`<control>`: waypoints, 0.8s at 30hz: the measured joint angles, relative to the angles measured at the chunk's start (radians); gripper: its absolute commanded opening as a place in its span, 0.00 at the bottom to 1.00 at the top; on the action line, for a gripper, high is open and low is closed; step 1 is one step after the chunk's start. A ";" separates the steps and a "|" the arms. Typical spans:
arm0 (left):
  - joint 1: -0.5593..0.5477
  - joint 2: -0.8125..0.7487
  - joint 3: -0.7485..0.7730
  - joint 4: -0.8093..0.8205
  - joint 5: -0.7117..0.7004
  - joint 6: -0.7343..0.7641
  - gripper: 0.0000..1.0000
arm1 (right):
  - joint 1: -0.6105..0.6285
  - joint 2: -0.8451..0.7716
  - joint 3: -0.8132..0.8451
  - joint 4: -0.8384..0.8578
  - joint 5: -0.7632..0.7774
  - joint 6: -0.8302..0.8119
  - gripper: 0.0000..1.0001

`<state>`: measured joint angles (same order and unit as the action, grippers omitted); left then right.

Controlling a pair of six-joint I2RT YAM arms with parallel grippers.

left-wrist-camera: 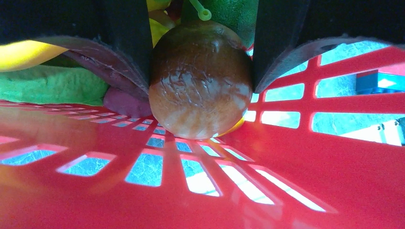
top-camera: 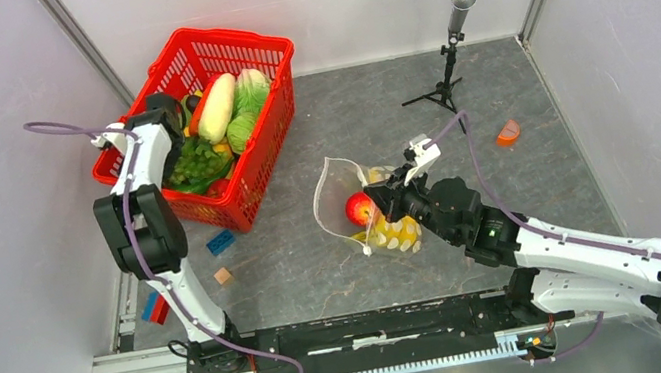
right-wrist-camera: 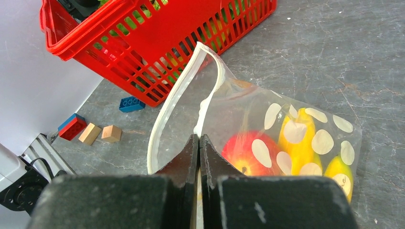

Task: Place the food in the zip-top bag and seal the zipper
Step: Pick up the fake vegetable from the bin.

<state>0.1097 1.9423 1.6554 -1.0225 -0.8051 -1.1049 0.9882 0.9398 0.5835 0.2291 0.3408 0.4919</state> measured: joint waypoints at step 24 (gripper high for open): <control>-0.013 -0.470 -0.288 0.365 0.187 0.257 0.12 | 0.000 0.001 0.000 -0.001 0.001 0.000 0.03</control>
<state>0.0967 1.4727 1.3674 -0.6579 -0.6182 -0.8478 0.9882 0.9405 0.5835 0.2279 0.3416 0.4923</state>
